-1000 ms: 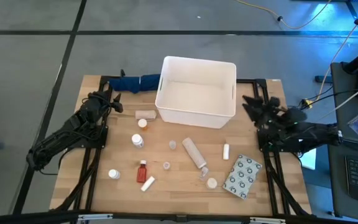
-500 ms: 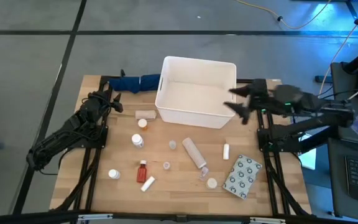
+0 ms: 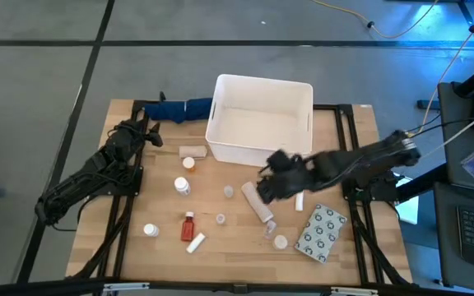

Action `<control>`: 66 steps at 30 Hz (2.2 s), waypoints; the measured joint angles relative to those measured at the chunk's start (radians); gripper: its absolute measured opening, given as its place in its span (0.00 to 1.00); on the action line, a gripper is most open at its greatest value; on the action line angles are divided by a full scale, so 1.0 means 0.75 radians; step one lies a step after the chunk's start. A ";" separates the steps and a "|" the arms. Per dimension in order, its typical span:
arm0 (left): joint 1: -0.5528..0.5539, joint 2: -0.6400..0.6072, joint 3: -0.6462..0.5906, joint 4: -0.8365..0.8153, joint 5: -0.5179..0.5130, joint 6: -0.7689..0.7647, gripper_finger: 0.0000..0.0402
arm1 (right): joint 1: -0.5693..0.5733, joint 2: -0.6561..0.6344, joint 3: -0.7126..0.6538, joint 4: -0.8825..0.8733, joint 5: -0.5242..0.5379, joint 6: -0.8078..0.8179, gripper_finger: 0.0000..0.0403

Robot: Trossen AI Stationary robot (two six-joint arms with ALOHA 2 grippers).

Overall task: Pick & place medical supplies in basket/bin
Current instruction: Put the bottom brown bandage into the white bin

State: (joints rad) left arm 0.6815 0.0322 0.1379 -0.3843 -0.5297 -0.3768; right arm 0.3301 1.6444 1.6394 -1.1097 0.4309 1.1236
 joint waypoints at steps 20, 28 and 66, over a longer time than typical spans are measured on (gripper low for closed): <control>0.000 0.000 0.000 0.000 -0.001 -0.040 0.76 | -0.035 0.559 -0.031 0.095 -0.317 0.134 0.79; 0.000 0.000 0.000 -0.001 -0.001 -0.040 0.76 | -0.087 0.648 -0.032 0.175 -0.395 0.008 0.79; 0.000 0.001 0.000 -0.001 -0.005 -0.041 0.76 | -0.271 -0.109 0.148 0.319 -0.001 -0.361 0.27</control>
State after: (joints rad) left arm 0.6817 0.0326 0.1378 -0.3851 -0.5331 -0.4077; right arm 0.1270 1.5625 1.7501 -0.8707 0.4302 0.8531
